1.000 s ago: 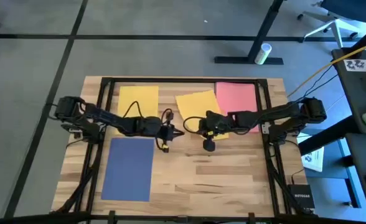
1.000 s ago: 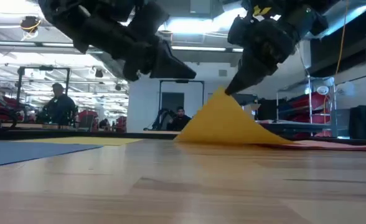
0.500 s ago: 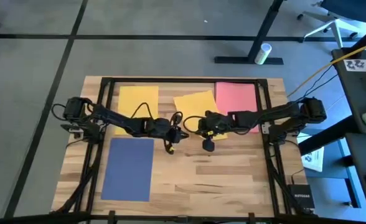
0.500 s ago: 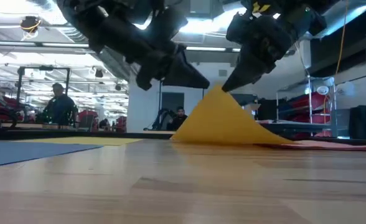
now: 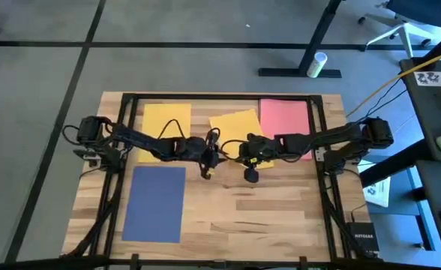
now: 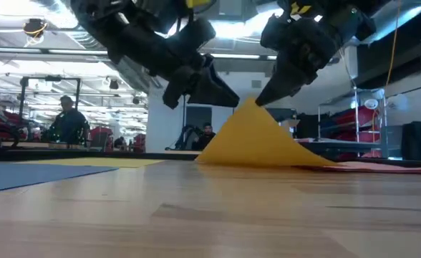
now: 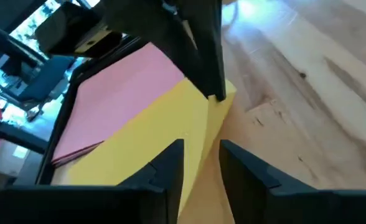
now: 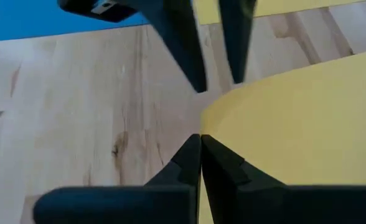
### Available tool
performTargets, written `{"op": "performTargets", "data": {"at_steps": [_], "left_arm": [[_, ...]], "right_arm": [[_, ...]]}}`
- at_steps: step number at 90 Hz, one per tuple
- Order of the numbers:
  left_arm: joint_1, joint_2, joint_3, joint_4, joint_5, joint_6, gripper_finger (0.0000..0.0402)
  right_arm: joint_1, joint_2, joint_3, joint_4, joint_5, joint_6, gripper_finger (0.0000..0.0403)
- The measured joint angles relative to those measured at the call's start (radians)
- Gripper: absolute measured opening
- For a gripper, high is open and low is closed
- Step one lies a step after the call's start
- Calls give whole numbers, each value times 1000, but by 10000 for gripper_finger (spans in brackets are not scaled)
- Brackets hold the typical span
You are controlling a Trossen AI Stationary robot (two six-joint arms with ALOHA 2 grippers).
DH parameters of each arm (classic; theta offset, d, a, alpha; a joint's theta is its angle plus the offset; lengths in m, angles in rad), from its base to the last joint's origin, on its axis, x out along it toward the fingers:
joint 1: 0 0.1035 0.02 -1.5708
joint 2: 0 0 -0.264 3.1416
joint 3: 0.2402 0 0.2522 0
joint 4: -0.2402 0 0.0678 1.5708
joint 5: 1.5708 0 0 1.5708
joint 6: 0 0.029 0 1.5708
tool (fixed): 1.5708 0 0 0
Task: Organize paper
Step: Stack the yellow paper on top of the yellow paper
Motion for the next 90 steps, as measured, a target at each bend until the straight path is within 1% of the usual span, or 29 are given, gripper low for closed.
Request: {"op": "performTargets", "data": {"at_steps": [8,26,43,51,61,65,77,90], "left_arm": [[2,12,20,6,28,0,89],[2,60,71,-3,32,13,89],[2,91,77,-7,32,22,87],[2,93,77,-20,31,40,71],[2,93,77,-37,3,80,20],[2,93,78,-37,-14,82,9],[2,93,78,-47,-36,131,1],[-6,93,78,-124,-46,193,0]], "right_arm": [[0,0,0,0,0,0,0],[0,0,0,2,0,0,0],[0,0,0,2,0,0,0],[0,0,0,1,0,0,0],[0,0,0,0,0,-1,0],[0,0,0,0,0,-1,0],[0,0,0,1,0,-1,0],[0,0,0,2,0,-1,1]]}}
